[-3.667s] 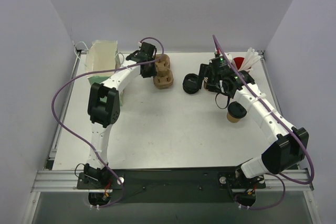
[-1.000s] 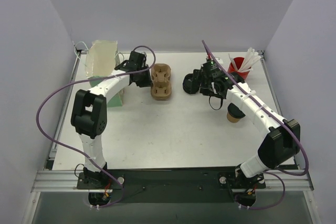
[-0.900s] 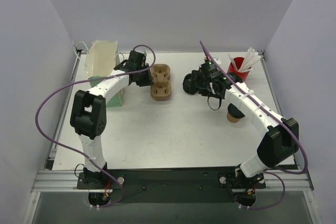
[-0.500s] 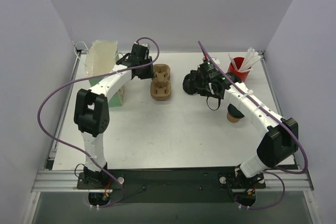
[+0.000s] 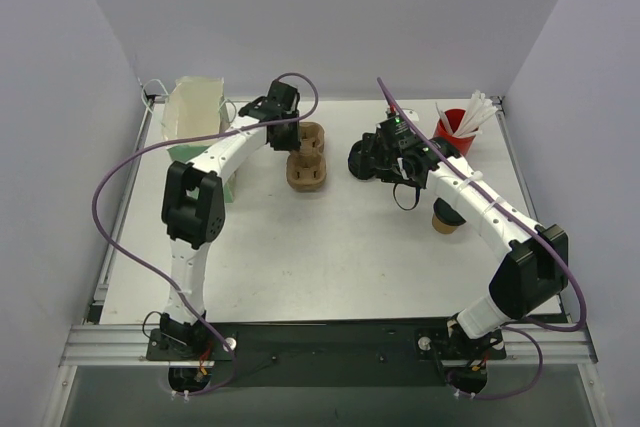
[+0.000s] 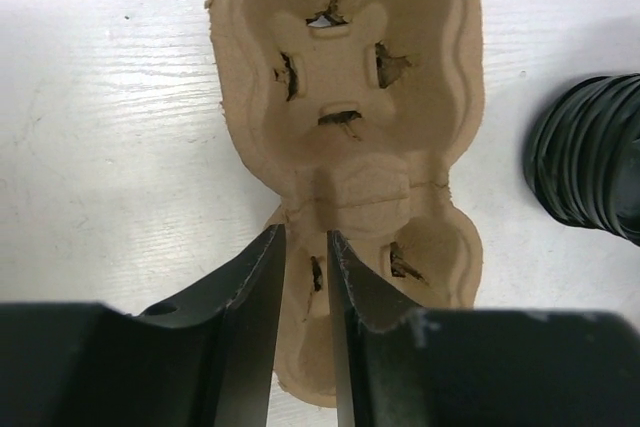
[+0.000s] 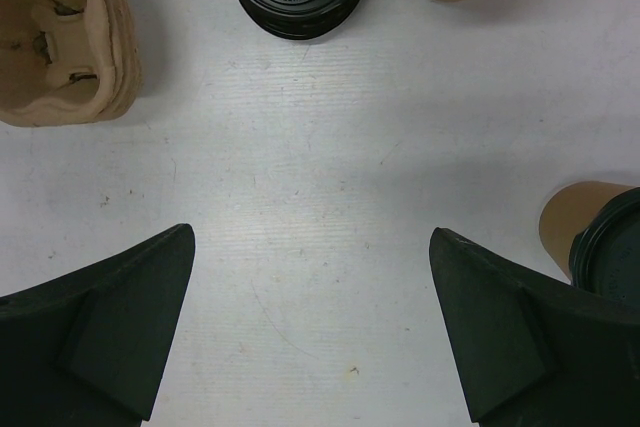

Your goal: Pack the takeout coffee

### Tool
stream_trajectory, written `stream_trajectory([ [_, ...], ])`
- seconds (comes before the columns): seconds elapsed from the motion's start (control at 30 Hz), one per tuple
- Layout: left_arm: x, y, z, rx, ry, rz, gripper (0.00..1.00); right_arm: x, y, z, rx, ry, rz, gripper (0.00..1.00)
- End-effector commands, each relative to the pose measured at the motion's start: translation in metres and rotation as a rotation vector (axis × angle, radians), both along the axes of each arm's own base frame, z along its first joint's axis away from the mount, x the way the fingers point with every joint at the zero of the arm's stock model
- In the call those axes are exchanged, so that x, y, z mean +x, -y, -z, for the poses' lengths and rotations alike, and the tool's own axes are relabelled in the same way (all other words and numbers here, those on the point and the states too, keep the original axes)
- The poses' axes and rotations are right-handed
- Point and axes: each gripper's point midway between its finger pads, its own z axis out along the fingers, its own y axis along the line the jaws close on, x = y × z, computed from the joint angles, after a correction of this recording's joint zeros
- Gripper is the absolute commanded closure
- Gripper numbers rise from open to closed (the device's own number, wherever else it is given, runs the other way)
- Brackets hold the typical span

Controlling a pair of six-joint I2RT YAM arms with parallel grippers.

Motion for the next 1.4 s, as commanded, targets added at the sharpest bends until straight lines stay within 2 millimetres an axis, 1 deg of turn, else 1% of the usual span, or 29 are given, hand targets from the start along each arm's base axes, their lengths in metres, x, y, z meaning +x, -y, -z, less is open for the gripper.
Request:
stream_trajectory([
  [0.0,0.014,-0.006,-0.012,0.035,0.032,-0.02,0.67,0.003,0.0,-0.005,-0.021,0.011,0.003,0.03],
  [0.33,0.021,-0.003,-0.003,0.033,0.016,-0.03,0.69,0.003,0.001,-0.004,-0.023,0.009,0.003,0.03],
  [0.47,0.023,-0.001,-0.004,0.029,0.018,-0.03,0.7,0.002,0.001,-0.004,-0.024,0.009,0.004,0.03],
  [0.57,0.023,-0.003,0.002,0.041,0.006,-0.038,0.71,0.002,0.001,-0.003,-0.025,0.007,0.004,0.03],
  [0.87,0.023,-0.006,0.005,0.046,0.003,-0.045,0.71,0.001,0.001,-0.002,-0.025,0.003,0.004,0.03],
  [1.0,0.024,-0.009,0.0,0.044,0.019,-0.054,0.71,0.001,0.001,-0.001,-0.026,0.001,0.003,0.03],
  [1.3,0.022,-0.011,0.004,0.047,0.005,-0.056,0.71,0.002,0.001,-0.001,-0.026,0.0,0.002,0.03],
  [1.37,0.023,-0.014,0.004,0.052,0.006,-0.067,0.72,0.002,0.0,0.0,-0.025,0.0,0.0,0.03],
])
